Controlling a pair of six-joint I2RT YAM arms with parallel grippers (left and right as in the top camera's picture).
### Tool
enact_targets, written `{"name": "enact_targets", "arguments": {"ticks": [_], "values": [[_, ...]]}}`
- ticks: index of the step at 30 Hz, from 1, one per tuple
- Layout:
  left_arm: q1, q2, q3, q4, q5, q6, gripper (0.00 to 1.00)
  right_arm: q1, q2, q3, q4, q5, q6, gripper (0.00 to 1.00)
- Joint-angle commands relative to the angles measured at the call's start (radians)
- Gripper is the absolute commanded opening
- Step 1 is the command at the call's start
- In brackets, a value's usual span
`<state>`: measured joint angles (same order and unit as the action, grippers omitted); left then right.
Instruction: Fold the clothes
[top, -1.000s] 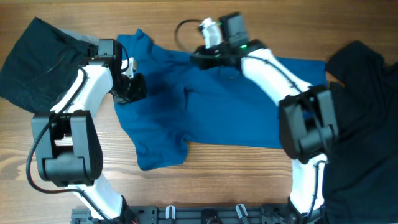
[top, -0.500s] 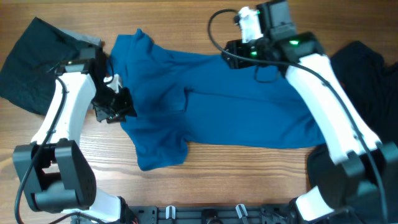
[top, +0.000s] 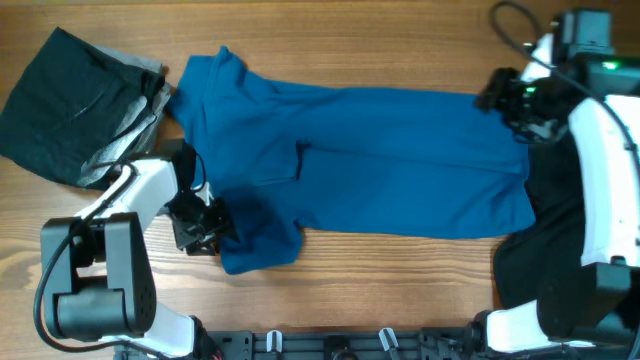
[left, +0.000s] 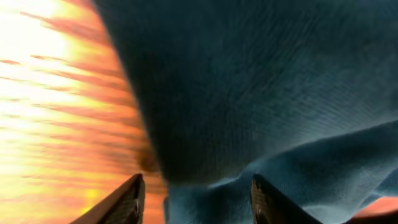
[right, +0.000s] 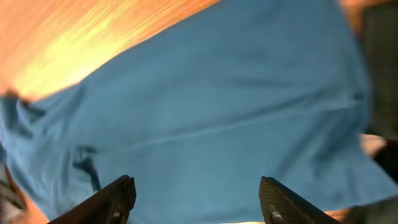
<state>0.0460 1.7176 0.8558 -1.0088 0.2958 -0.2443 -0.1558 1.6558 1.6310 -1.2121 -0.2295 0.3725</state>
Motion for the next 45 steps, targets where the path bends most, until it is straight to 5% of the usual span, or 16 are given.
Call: {"name": "enact_targets", "arguments": {"ticks": [1,4,11,12,14,15,33,38,41,45], "values": [[-0.007,-0.003,-0.072,0.053,0.101,-0.006,0.41,-0.085,-0.010,-0.002,-0.020,0.012,0.020,0.69],[-0.010,-0.003,-0.093,0.069,0.202,0.007,0.04,-0.121,0.000,-0.029,-0.062,0.013,0.020,0.71],[0.093,-0.096,-0.023,-0.027,0.188,0.057,0.04,-0.183,0.011,-0.388,0.036,0.119,0.076,0.72],[0.127,-0.134,-0.017,-0.027,0.170,0.057,0.04,-0.226,0.011,-0.440,0.093,0.118,0.087,0.65],[0.162,-0.174,-0.017,-0.022,0.170,0.057,0.04,-0.289,0.011,-0.459,0.155,0.120,0.090,0.15],[0.169,-0.186,-0.017,-0.018,0.171,0.057,0.04,-0.312,0.010,-0.459,0.178,0.121,0.092,0.04],[0.167,-0.205,-0.017,-0.002,0.187,0.054,0.04,-0.498,0.313,-0.443,0.340,0.304,0.314,0.04],[0.167,-0.205,-0.017,0.011,0.202,0.054,0.04,-0.696,0.303,-0.286,0.311,0.114,0.156,0.05],[0.167,-0.205,-0.017,0.015,0.202,0.054,0.06,-0.689,0.263,-0.246,0.282,0.018,0.024,0.28],[0.167,-0.205,-0.017,0.022,0.220,0.055,0.26,-0.647,0.157,-0.245,0.198,-0.067,-0.097,0.43]]}}
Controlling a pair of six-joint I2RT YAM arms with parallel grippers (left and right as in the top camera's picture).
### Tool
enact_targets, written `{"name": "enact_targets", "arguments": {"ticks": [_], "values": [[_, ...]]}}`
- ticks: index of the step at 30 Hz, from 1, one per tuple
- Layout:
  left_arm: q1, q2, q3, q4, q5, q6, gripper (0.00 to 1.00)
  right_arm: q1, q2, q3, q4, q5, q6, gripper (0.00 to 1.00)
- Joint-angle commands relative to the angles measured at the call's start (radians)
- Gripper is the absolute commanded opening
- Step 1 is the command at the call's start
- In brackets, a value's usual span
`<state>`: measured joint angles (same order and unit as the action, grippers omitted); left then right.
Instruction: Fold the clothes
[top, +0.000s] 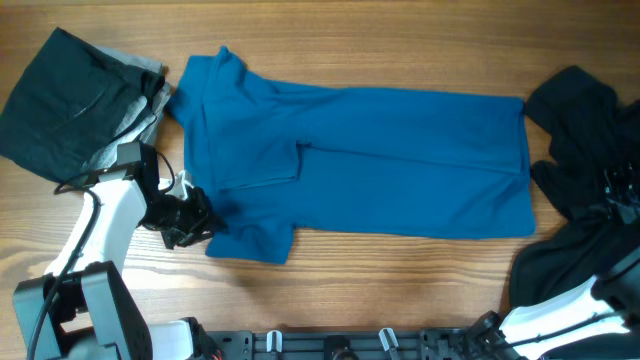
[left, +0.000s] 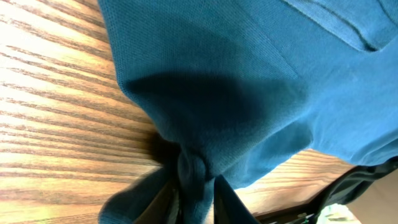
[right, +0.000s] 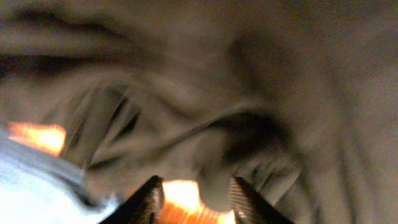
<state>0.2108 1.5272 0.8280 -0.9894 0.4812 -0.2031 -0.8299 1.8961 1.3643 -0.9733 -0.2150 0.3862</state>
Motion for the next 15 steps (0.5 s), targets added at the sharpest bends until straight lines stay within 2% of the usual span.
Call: {"name": "enact_targets", "arguments": {"ticks": [1,3,5,11,15], "values": [[0.003,-0.014,0.011,0.003,0.053,0.017,0.27,0.044,-0.106,0.021,-0.090,-0.081,-0.119,0.44],[0.003,-0.014,0.011,0.002,0.072,0.017,0.28,0.077,-0.114,0.016,-0.193,-0.065,-0.123,0.43],[0.003,-0.014,0.011,0.002,0.072,0.017,0.28,0.104,-0.114,-0.040,-0.223,-0.033,-0.121,0.43],[0.003,-0.014,0.011,0.002,0.072,0.017,0.30,0.137,-0.114,-0.301,-0.085,-0.033,-0.121,0.54],[0.003,-0.014,0.011,0.002,0.072,0.018,0.31,0.137,-0.114,-0.346,-0.002,0.034,-0.080,0.56]]}}
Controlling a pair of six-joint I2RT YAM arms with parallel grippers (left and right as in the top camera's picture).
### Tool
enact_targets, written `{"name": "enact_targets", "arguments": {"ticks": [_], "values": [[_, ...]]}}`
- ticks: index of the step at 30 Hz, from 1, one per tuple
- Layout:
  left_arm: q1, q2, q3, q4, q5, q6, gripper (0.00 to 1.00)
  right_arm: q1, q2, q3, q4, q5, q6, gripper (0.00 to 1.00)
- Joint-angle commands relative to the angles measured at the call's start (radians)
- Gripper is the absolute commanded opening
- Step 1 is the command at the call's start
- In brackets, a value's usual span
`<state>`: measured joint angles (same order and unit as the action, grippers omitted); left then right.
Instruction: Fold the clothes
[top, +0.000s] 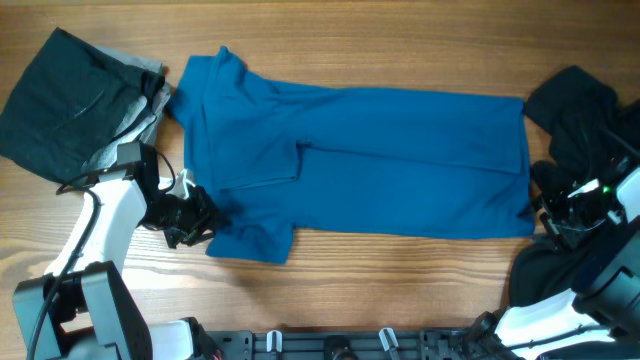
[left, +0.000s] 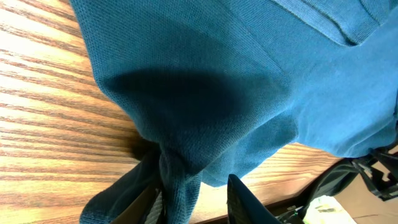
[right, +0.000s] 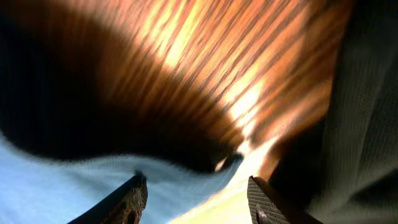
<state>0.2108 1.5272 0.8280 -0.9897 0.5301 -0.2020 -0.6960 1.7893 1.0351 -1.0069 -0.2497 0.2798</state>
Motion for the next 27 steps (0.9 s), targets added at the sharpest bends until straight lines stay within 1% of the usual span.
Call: {"name": "enact_targets", "arguments": {"ticks": [1,3,5,6,7,9,11,13,15,16,17,21,24,26,27], "values": [[0.003,-0.014,0.011,0.003,0.023,0.016,0.31,0.003,-0.007,-0.016,0.048,0.092,0.038,0.55],[0.003,-0.014,0.011,0.003,0.023,0.016,0.31,0.003,-0.007,-0.016,0.081,0.131,0.039,0.51],[0.003,-0.014,0.011,0.003,0.023,0.016,0.31,0.003,-0.007,-0.016,0.100,0.130,0.055,0.42],[0.003,-0.014,0.011,0.003,0.023,0.016,0.31,0.003,-0.007,-0.016,0.098,0.125,0.060,0.41],[0.003,-0.014,0.011,0.003,0.023,0.016,0.31,0.003,-0.007,-0.016,0.084,0.112,0.040,0.41],[0.003,-0.014,0.011,0.003,0.023,0.016,0.31,0.003,-0.007,-0.016,0.042,0.111,0.021,0.48],[0.003,-0.014,0.011,0.004,0.023,0.016,0.32,0.003,-0.007,-0.016,0.021,0.111,0.008,0.52],[0.003,-0.014,0.011,0.010,0.023,0.016,0.32,0.003,-0.007,-0.016,0.011,0.092,-0.014,0.54],[0.003,-0.014,0.011,0.016,0.023,0.016,0.32,0.003,-0.007,-0.019,0.029,0.093,0.011,0.53],[0.003,-0.014,0.011,0.018,0.023,0.016,0.32,0.003,-0.007,-0.030,0.047,0.093,0.039,0.48],[0.003,-0.014,0.011,0.018,0.023,0.016,0.32,0.003,-0.007,-0.055,0.083,0.085,0.058,0.46],[0.003,-0.014,0.011,0.017,0.023,0.016,0.32,0.003,-0.007,-0.166,0.186,0.028,0.064,0.45],[0.003,-0.014,0.011,0.017,0.023,0.016,0.32,0.003,-0.008,-0.169,0.179,0.031,0.064,0.38],[0.003,-0.014,0.011,0.017,0.023,0.016,0.33,0.003,-0.018,-0.154,0.161,0.031,0.064,0.26],[0.003,-0.014,0.011,0.017,0.023,0.016,0.33,0.003,-0.031,-0.140,0.143,0.031,0.061,0.17]]}}
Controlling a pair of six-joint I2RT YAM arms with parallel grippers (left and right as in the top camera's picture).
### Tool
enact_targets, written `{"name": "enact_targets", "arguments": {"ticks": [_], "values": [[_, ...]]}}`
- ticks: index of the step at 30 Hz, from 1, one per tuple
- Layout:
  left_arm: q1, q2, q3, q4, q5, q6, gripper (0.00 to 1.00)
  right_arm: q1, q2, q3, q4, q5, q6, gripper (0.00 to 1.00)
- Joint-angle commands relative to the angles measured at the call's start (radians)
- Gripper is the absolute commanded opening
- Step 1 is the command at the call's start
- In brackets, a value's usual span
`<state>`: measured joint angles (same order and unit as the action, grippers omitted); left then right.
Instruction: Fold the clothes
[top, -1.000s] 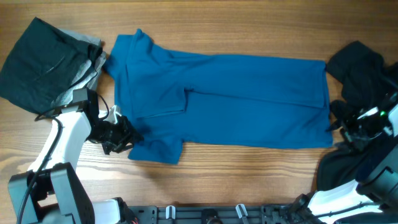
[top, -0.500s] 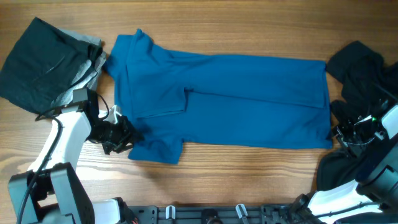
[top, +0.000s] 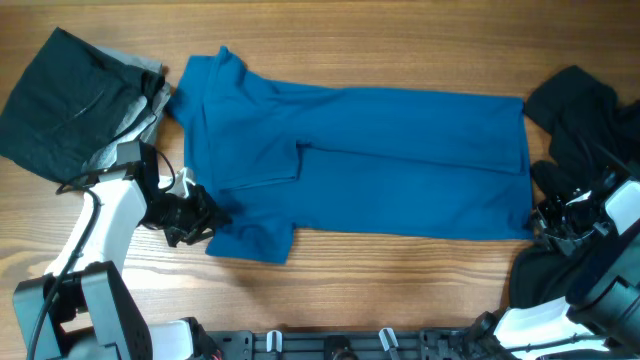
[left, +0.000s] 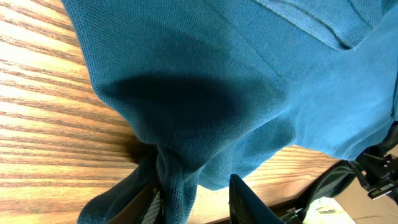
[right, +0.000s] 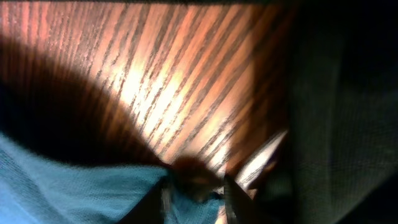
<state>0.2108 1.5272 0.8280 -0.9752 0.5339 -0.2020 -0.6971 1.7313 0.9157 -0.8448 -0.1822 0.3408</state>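
Observation:
A blue shirt (top: 370, 160) lies spread flat across the wooden table (top: 380, 30), collar end to the left. My left gripper (top: 195, 222) sits at the shirt's near left sleeve. In the left wrist view its jaws (left: 196, 202) stand open, and a bunched fold of the sleeve (left: 177, 180) lies against the left finger. My right gripper (top: 543, 222) is at the shirt's near right corner. Seen from the right wrist, it (right: 198, 196) is shut on the blue hem (right: 93, 193).
A folded black garment (top: 60, 95) lies on a grey one (top: 135, 125) at the far left. A heap of black clothes (top: 575, 110) sits at the right edge, with more dark cloth (top: 540, 270) under the right arm. A rail (top: 330, 345) runs along the front.
My right gripper's jaws, which stood wide over the shirt's near right corner, have shut on the blue hem. The left gripper and the shirt lie as they did.
At first my left gripper stood open at the rumpled sleeve and the right arm was at the shirt's far right corner. Then the left was shut on the sleeve, now flatter, and the right was over the black clothes. Then the left opened, and now the right grips the hem.

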Motion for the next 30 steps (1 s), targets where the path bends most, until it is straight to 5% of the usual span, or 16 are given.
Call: {"name": "enact_targets", "arguments": {"ticks": [1,5,12,18,19,21,25,30], "values": [[0.003,-0.014,0.011,0.002,0.019,0.016,0.32,0.004,0.010,-0.004,-0.040,-0.036,-0.002,0.13],[0.003,-0.014,0.011,-0.018,0.019,0.029,0.27,0.004,-0.104,0.068,-0.117,-0.036,-0.027,0.04],[0.000,-0.014,0.008,-0.060,0.014,0.095,0.49,0.004,-0.270,0.106,-0.140,-0.037,-0.027,0.04],[-0.029,-0.010,-0.032,-0.023,-0.055,0.090,0.54,0.004,-0.283,0.105,-0.126,-0.041,-0.027,0.04],[-0.032,-0.007,-0.048,0.006,-0.056,0.087,0.50,0.004,-0.283,0.106,-0.117,-0.050,-0.027,0.04],[-0.038,-0.006,-0.076,0.036,-0.029,0.066,0.05,0.004,-0.283,0.105,-0.105,-0.085,-0.029,0.04],[-0.036,-0.021,-0.030,-0.063,0.190,0.068,0.04,0.004,-0.284,0.129,-0.148,-0.088,-0.058,0.04],[-0.045,-0.061,0.250,-0.193,0.165,0.094,0.04,0.004,-0.285,0.282,-0.313,-0.059,-0.127,0.04]]}}
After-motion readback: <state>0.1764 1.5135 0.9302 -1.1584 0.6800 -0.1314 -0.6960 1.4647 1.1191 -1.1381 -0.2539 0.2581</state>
